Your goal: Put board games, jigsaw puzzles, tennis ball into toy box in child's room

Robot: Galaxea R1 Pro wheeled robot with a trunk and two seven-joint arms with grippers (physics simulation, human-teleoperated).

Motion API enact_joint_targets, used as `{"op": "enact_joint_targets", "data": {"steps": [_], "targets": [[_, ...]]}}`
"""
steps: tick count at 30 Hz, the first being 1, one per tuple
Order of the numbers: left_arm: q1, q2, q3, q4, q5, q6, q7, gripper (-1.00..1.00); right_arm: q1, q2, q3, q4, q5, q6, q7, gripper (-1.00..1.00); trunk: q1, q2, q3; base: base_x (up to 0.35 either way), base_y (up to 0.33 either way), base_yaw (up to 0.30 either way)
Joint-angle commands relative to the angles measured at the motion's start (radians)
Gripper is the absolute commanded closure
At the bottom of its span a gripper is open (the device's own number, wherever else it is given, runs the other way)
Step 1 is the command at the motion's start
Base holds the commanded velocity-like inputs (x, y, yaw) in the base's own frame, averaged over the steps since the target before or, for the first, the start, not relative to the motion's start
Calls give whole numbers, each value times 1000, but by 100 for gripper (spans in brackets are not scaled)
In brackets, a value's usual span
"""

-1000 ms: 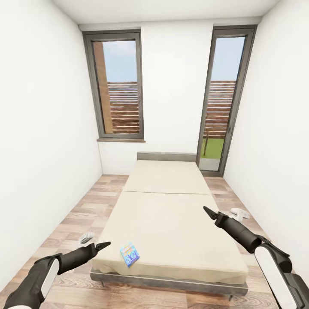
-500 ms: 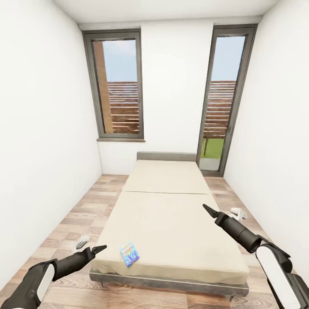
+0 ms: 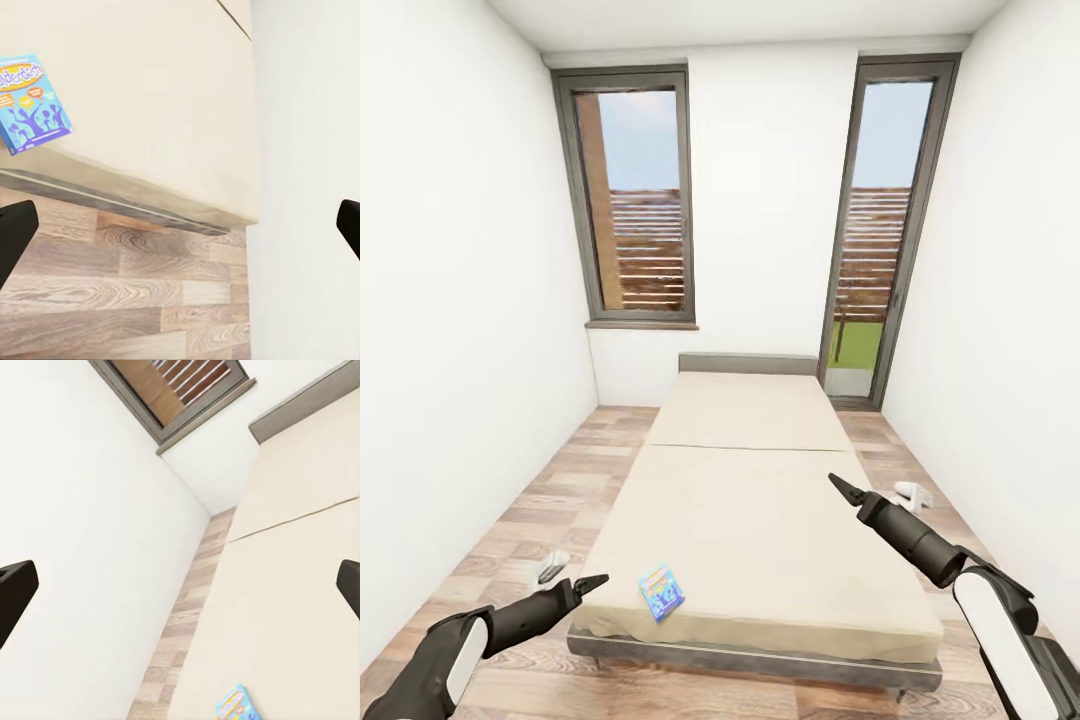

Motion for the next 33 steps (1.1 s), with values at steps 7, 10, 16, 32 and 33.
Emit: {"op": "enact_joint_targets", "data": {"steps": [7, 10, 16, 32, 33], "targets": [[-1, -12, -3, 84, -1, -73, 3, -100, -1, 0, -4, 2, -11, 9, 0, -100, 27, -51, -24, 0, 0, 0], [-1, -12, -3, 104, -1, -96, 4, -100, -1, 0, -4, 5, -13, 6, -2, -100, 39, -72, -33, 0, 0, 0], [-1, -13, -2, 119, -1, -113, 5, -100, -1, 0, -4, 7, -14, 2, -3, -100, 62, -114, -52, 0, 0, 0], [-1, -72, -3, 129, -2, -119, 112, -100, -1, 1, -4, 11, -15, 1, 0, -100, 123, -226, -102, 0, 0, 0], [-1, -72, -3, 129, -1, -119, 113, -100, 0, 1, -5, 11, -15, 1, 0, -100, 127, -233, -105, 0, 0, 0]]}}
